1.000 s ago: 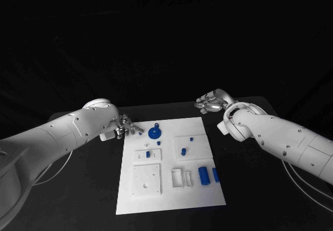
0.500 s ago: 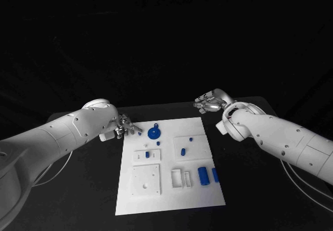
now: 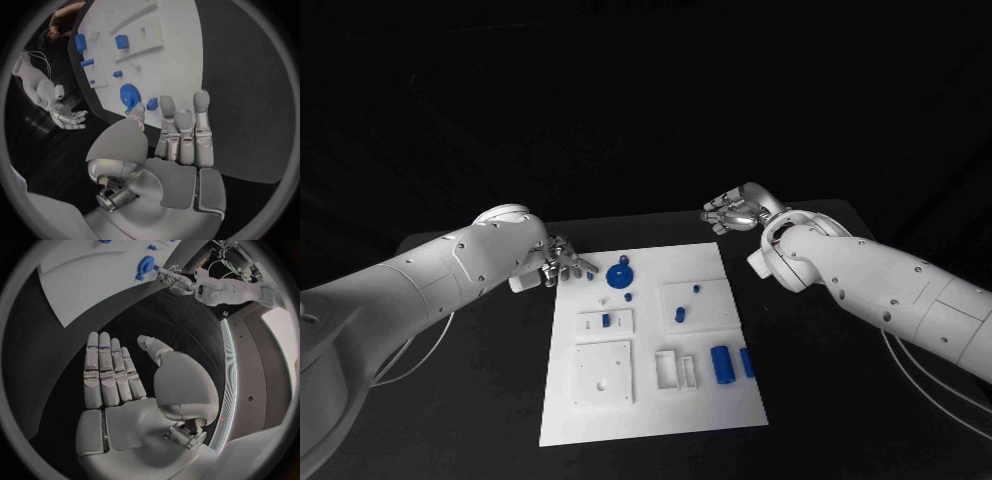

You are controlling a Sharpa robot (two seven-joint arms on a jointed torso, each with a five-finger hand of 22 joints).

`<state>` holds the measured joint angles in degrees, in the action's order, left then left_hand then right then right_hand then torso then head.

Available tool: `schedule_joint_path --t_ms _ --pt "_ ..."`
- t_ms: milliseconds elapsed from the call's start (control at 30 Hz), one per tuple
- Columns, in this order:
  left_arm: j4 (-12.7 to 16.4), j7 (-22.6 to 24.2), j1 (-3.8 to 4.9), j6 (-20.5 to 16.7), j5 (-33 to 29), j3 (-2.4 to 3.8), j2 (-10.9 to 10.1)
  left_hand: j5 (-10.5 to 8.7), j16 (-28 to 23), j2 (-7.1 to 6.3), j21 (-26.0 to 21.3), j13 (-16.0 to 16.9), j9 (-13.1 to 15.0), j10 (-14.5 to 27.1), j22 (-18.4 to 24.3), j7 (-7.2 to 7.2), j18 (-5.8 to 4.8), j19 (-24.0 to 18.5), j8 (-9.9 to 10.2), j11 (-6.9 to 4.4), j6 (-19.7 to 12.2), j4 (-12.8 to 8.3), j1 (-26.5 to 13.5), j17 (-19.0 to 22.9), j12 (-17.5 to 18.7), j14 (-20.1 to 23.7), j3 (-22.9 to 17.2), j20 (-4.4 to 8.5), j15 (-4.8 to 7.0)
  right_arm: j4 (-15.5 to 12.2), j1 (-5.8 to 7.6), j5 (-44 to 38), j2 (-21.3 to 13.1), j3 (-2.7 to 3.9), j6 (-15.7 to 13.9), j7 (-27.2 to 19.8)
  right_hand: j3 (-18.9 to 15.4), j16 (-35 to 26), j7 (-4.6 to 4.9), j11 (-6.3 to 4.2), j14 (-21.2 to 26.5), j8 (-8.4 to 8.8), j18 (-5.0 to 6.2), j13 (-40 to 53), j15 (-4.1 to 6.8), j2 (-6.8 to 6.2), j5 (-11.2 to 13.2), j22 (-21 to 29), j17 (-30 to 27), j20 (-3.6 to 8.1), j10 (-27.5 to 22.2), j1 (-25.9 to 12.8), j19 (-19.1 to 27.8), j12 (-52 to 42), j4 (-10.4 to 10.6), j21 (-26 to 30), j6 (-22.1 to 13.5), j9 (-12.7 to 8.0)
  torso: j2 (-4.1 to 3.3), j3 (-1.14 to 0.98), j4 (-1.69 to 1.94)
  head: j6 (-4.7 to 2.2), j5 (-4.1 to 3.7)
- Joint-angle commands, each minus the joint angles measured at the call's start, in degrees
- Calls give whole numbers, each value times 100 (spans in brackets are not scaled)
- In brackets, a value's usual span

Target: Assemble the parts on the task board

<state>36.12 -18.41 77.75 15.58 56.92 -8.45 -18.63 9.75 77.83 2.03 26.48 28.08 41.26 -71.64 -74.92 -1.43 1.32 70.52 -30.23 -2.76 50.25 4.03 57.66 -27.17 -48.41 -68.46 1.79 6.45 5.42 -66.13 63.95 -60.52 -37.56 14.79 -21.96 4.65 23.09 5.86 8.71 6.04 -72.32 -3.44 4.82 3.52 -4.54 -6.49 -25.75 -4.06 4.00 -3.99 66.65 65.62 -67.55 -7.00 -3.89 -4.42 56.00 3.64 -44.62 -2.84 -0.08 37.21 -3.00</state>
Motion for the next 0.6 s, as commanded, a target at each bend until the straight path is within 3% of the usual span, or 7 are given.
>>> schedule_joint_path --t_ms 33,367,600 --pt "0 42 2 18 -70 4 24 27 4 -24 23 9 -6 -41 -118 -3 36 -39 35 -7 35 33 -31 -5 -28 -43 -16 -2 -5 -4 4 12 4 5 -49 -49 28 -17 13 7 27 -12 17 -8 -4 -40 -33 9 -7 -2 -43 -10 38 34 1 18 -45 -3 -1 3 8 5 -9" --pt "0 3 5 24 -73 7 51 26 12 -57 62 15 -53 -45 -117 -15 41 -49 123 -3 47 59 -40 -19 -35 -45 -50 -5 -9 -3 5 12 3 5 -67 -48 28 -17 13 7 27 -12 17 -8 -4 -40 -33 9 -7 -2 -43 -10 38 34 1 18 -45 -3 -6 0 2 -6 0" --pt "-1 7 6 20 -74 8 73 48 9 48 79 15 -97 -47 -115 -27 47 -58 212 3 61 -3 14 -22 -33 -48 -61 -9 -13 3 6 12 9 5 -62 -43 33 -15 15 9 33 -11 18 -9 -6 -44 -33 8 -7 -4 -49 -1 46 34 -4 17 -49 -3 -8 0 1 -6 -1"
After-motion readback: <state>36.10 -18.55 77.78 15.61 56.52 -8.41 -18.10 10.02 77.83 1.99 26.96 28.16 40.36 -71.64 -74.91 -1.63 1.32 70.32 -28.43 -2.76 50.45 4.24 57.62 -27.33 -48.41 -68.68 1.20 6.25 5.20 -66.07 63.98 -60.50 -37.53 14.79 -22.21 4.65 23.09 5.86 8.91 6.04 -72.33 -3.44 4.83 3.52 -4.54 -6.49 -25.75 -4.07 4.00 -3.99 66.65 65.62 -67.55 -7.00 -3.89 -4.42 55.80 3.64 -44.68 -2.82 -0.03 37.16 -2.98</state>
